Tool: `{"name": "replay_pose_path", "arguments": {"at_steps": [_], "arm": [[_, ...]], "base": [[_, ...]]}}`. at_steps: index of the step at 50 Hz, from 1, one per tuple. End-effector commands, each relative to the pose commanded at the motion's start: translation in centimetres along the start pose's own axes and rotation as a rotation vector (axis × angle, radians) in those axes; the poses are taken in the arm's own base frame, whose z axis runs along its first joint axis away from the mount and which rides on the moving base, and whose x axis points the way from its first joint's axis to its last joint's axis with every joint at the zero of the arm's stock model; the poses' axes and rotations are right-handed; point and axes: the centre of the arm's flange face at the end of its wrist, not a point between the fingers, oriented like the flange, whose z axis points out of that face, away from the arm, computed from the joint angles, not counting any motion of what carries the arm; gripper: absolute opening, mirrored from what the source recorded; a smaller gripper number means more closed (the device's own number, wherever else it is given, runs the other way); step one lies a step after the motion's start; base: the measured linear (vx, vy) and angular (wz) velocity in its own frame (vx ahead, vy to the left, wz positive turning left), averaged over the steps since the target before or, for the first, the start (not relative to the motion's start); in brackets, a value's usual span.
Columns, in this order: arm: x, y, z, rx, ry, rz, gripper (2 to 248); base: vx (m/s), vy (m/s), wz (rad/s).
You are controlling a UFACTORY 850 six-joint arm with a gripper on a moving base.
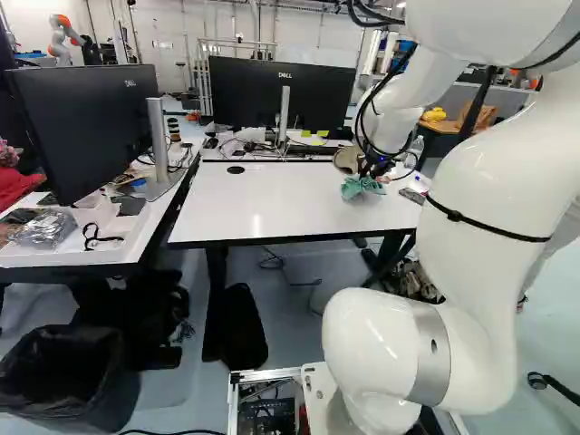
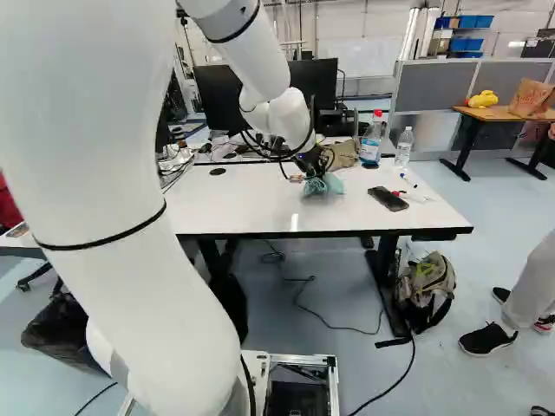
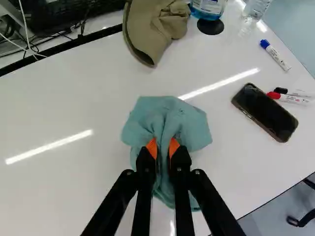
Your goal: Clean the table with the green towel
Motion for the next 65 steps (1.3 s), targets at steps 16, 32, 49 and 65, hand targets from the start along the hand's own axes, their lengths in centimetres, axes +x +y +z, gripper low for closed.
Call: {"name": "replay_pose_path", "arguments": {"at_steps": [16, 32, 49, 65], "arm": [[-0.6, 0.0, 2.1, 0.000, -0.038, 0.000, 46], [-1.3, 0.0, 4.1, 0.000, -0.075, 0.000, 46], [-1.4, 0.0, 4.6, 0.000, -0.084, 0.000, 46], [-1.6, 0.0, 4.6, 0.000, -0.096, 0.000, 46]], "base": [[0.000, 0.000, 0.000], [0.000, 0.000, 0.000], [0.000, 0.000, 0.000], [0.000, 0.000, 0.000]]}}
